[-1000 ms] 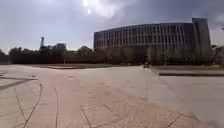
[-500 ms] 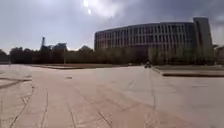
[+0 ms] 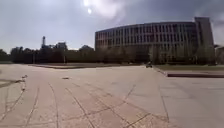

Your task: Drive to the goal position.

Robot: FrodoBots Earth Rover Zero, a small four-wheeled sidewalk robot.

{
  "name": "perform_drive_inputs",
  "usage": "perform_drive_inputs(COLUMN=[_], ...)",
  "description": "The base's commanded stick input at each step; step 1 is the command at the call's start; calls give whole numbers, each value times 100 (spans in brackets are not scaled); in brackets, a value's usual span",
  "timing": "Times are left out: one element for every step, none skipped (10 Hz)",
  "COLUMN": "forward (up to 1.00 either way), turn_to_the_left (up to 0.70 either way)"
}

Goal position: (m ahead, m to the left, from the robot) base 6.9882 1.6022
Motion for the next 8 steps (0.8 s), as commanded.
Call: perform_drive_inputs(forward=[70, 70, 70, 70, 70, 70, 70, 70], turn_to_the_left=[-1, -1, -1, -1, -1, -1, -1, -1])
